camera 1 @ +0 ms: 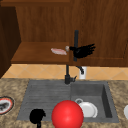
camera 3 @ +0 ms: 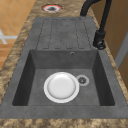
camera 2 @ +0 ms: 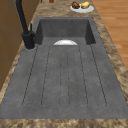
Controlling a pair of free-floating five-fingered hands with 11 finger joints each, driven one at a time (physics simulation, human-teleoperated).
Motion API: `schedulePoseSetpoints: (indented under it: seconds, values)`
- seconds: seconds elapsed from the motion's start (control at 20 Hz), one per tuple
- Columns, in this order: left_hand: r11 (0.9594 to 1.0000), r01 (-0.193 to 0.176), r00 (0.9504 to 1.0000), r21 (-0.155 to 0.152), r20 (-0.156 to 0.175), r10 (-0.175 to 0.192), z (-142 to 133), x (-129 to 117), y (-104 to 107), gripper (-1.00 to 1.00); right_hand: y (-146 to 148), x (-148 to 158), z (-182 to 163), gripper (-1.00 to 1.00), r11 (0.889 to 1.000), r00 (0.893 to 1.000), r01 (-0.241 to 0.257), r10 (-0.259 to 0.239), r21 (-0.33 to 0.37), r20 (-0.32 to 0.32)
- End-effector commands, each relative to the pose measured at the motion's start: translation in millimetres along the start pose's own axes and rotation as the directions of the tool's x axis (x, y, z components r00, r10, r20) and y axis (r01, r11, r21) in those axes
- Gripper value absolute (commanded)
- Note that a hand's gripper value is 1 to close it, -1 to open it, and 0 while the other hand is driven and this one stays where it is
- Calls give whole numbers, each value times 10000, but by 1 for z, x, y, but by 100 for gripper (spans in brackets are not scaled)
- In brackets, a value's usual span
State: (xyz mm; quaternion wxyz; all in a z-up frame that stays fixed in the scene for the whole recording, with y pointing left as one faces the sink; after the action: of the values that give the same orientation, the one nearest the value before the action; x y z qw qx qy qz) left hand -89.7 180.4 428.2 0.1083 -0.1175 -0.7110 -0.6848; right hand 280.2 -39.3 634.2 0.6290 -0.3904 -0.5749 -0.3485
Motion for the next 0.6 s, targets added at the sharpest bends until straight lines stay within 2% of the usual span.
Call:
schedulePoseSetpoints:
  seconds: [0.0, 0.35, 0.4, 0.45, 0.55]
  values:
    - [10000, 0, 10000, 0, 0, 0, 0, 0, 0, 0, 34, -13, -6, -100, 9991, 10000, 13, -15, -420, -41]
    - [10000, 0, 10000, 0, 0, 0, 0, 0, 0, 0, 34, -13, -6, -100, 9995, 9986, 20, -4, -301, 537]
    - [10000, 0, 10000, 0, 0, 0, 0, 0, 0, 0, 34, -12, -5, 100, 9994, 9979, -8, 31, -350, 643]
    - [10000, 0, 10000, 0, 0, 0, 0, 0, 0, 0, 33, -12, -2, 100, 9995, 9974, -300, 305, -82, 652]
    - [10000, 0, 10000, 0, 0, 0, 0, 0, 0, 0, 31, -10, 2, 100, 9990, 9982, -171, 148, 412, 574]
